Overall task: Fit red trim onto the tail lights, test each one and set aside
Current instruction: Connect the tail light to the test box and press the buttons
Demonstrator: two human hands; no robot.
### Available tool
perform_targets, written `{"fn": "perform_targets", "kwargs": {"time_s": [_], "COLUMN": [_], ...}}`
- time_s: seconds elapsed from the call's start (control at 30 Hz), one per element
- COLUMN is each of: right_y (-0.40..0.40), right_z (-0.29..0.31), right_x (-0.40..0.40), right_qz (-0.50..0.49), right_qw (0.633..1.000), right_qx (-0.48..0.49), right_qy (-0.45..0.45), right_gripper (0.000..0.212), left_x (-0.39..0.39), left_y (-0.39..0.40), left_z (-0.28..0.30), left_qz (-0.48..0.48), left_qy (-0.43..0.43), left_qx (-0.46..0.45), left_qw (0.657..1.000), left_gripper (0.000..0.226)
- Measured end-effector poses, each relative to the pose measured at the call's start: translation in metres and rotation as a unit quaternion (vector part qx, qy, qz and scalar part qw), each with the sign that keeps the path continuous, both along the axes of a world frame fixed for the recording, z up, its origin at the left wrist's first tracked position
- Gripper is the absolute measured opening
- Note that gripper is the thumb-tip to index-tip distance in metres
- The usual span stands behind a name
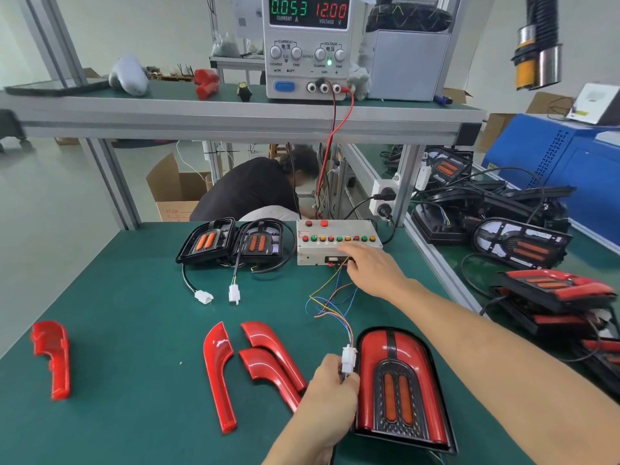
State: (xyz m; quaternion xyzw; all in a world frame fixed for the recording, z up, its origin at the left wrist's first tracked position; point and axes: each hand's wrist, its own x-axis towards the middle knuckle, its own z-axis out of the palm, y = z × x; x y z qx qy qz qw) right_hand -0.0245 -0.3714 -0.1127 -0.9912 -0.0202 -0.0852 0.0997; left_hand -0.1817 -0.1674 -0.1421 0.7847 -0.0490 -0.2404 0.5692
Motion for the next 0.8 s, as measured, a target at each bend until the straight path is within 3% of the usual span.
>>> {"fn": "perform_targets", "kwargs": {"time_s": [0.2,0.4,0.8], "right_y": [-0.03,-0.031,-0.03], "right_z": [-0.003,-0.006,0.006], "right_x": [-0.009,-0.01,0.001], "right_qz": [-0.084,-0.081,-0.087], "right_qw": [0.993,0.994,0.996], "right_qx": [0.053,0.071,0.004], "right_qy": [-0.07,-0.022,0.017], "right_gripper": [0.038,0.053,0.058], "left_x": [-0.001,-0.001,-0.001], "left_y": [-0.001,-0.001,-0.002], "left_z": [0.0,-0.001,-0.002], "left_qz": [0.002,0.004,0.0], "left_qy": [0.0,0.022,0.035], "left_qx": [-0.003,-0.014,-0.018], "left_qw": [1.0,1.0,0.999], "left_gripper": [0.009,0.009,0.011]}}
